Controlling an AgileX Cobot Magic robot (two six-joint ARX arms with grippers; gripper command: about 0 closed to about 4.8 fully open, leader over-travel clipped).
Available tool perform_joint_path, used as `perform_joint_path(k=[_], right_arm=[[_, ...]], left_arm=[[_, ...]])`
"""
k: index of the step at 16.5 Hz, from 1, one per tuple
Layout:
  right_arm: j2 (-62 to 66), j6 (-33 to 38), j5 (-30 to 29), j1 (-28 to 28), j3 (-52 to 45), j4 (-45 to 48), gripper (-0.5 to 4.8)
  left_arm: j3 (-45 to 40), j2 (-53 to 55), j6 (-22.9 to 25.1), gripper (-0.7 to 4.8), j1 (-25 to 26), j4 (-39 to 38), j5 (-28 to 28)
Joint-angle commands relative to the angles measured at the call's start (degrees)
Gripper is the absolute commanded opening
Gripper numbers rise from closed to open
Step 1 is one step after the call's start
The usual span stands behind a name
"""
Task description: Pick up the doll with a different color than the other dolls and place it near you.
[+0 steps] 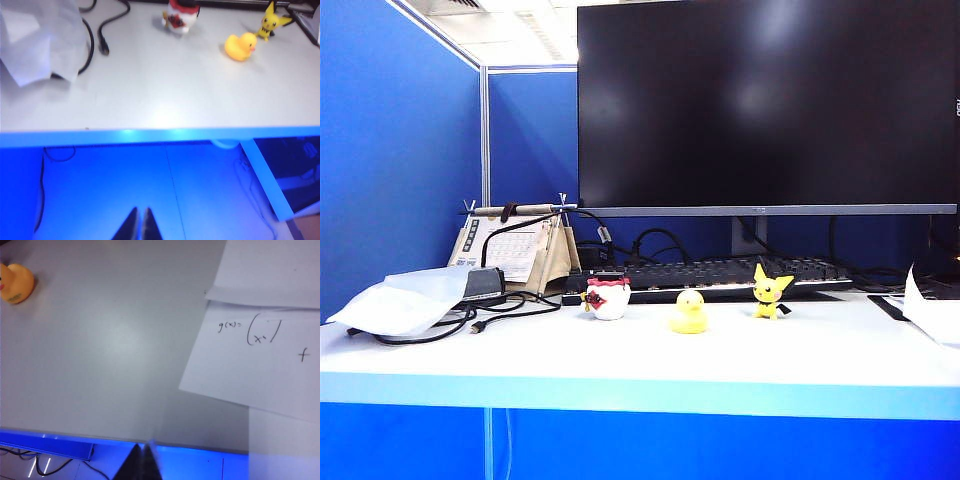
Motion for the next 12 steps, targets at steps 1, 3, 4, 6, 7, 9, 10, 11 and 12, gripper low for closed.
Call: perform_joint_path(k=[1,3,4,6,7,9,10,11,12], right_arm=[[-0.2,-0.2,0.0,0.0,0.0,0.7,-0.05],[-0.2,-0.2,0.0,0.0,0.0,0.7,-0.05],[-0.2,-0.2,0.0,0.0,0.0,0.7,-0.05],[-0.2,-0.2,0.0,0.0,0.0,0.7,-0.05],[-0.2,-0.2,0.0,0.0,0.0,0.7,-0.05],[-0.2,-0.2,0.0,0.0,0.0,0.7,-0.05],[-0.2,-0.2,0.0,0.0,0.0,0.7,-0.05],[-0.2,-0.2,0.0,0.0,0.0,0.7,-0.05],[-0.2,-0.2,0.0,0.0,0.0,0.7,-0.05]], left_arm=[[-0.1,0.0,-0.1,0.22,0.0,0.2,0.9],[-0.1,0.0,-0.1,0.23,0.0,0.1,1.1],[-0.1,0.0,-0.1,0.24,0.0,0.1,1.3],[-0.1,0.0,-0.1,0.27,0.0,0.1,1.4],[-0.1,0.0,0.2,0.28,0.0,0.1,1.5],[-0.1,0.0,0.6,0.97,0.0,0.3,2.8],[-0.1,0.0,0.7,1.66,0.0,0.4,3.8],[-0.1,0.0,0.7,2.25,0.0,0.8,5.3],[-0.1,0.0,0.9,3.07,0.0,2.6,7.6]])
